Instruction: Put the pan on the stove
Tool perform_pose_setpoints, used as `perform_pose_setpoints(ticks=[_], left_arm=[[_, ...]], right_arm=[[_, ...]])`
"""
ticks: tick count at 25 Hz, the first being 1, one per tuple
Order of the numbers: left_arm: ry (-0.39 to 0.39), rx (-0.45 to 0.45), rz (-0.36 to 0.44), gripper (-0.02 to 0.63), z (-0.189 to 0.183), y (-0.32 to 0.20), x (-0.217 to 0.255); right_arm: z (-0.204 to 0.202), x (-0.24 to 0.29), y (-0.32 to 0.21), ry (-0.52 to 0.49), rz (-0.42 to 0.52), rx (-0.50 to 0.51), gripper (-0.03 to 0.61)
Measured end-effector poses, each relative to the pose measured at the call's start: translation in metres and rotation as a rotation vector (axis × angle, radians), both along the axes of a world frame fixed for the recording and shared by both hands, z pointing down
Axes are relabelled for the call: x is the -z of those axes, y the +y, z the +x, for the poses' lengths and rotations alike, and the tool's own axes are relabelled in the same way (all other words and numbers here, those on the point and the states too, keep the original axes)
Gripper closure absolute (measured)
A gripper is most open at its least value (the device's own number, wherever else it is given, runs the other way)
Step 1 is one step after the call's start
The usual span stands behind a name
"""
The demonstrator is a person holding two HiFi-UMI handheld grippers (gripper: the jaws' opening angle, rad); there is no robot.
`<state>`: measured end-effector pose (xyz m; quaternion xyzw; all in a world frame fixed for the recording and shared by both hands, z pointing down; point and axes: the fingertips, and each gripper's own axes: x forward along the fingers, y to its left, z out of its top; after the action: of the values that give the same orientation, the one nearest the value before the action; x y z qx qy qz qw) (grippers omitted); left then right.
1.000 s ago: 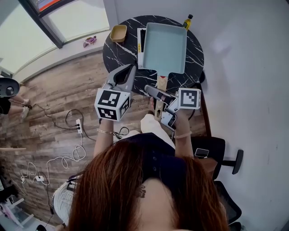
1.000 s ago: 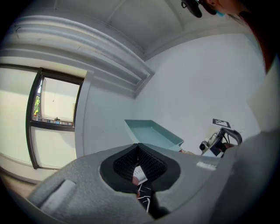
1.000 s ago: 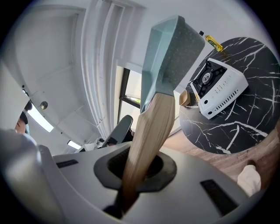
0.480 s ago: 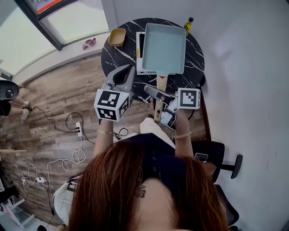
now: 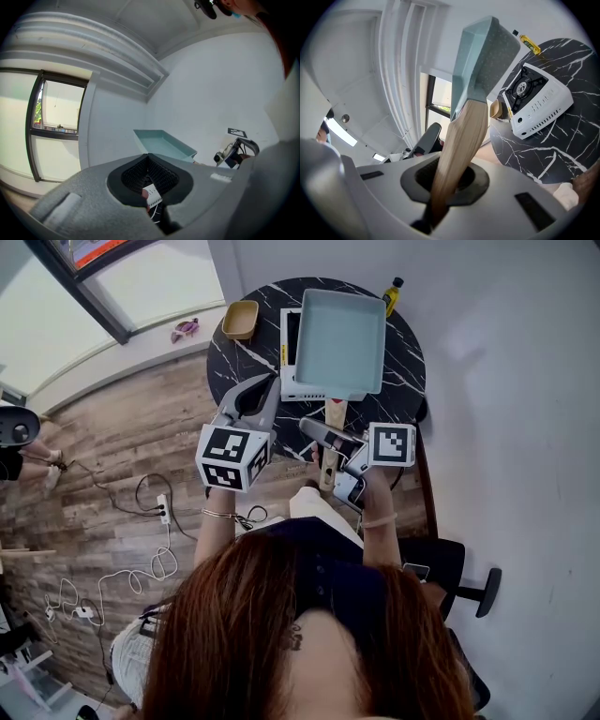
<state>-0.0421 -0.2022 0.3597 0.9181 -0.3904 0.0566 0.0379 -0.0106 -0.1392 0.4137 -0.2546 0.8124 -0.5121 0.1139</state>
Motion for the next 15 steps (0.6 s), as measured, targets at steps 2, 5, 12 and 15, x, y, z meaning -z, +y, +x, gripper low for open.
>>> perform_pose_setpoints(ticks=[2, 5, 12, 15], left_arm=[[-0.001, 0.001, -0.002, 0.603, 0.003, -0.004, -0.001], [-0.003, 0.005, -0.006, 0.603, 0.007, -0.010, -0.003], [-0.006, 0.023, -0.014, 0.603, 0.017, -0.027, -0.006], [-0.008, 0.028, -0.019, 0.603, 0.022, -0.033, -0.009]], right_arm=[[0.002, -0.001, -0.004, -0.004, -0.008, 0.001, 0.551], [0.007, -0.004, -0.011, 0.002, -0.016, 0.003, 0.551], [0.018, -0.010, -0.026, -0.009, -0.040, 0.016, 0.549], [0.023, -0.014, -0.032, -0.011, -0.059, 0.018, 0.549]])
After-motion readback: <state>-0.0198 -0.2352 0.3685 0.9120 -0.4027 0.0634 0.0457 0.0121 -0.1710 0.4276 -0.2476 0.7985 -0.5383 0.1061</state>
